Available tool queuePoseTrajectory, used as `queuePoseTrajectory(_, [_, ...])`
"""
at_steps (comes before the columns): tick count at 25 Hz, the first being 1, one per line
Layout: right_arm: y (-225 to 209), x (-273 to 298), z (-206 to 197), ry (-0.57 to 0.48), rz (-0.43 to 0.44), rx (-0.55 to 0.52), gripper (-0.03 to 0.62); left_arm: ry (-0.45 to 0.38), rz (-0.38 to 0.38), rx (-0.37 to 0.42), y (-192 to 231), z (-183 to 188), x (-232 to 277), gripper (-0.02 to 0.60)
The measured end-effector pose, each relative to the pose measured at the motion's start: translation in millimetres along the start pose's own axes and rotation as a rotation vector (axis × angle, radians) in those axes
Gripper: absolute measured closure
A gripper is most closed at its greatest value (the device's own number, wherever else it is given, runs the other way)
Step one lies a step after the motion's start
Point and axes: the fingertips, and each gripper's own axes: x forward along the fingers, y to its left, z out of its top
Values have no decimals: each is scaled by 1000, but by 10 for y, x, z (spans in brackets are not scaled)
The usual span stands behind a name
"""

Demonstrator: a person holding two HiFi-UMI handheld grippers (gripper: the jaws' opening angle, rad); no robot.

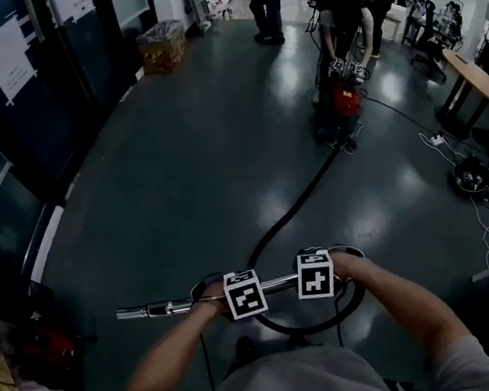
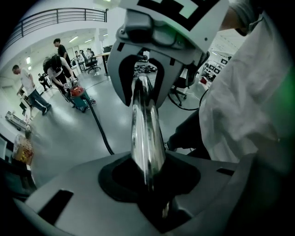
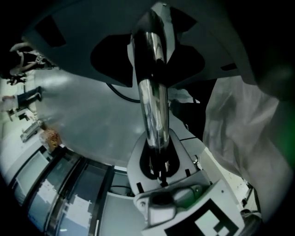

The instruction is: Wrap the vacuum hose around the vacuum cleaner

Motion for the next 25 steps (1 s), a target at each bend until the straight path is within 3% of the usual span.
queuePoseTrajectory(8, [-441,-561,-209,0,-264,162,385,-6,-7,-2,308,-248,109,442])
queuePoseTrajectory(12, [-450,-885,-199,-154,-339,369,385,-31,-7,-8,393,-253,189,442])
queuePoseTrajectory(18, [-120,-1097,19,-507,-309,643,387,-77,69,-41,657,15,235,442])
queuePoseTrajectory(25, [220,-824,-96,-621,-234,810,410,-170,121,-215,974,468,349,442])
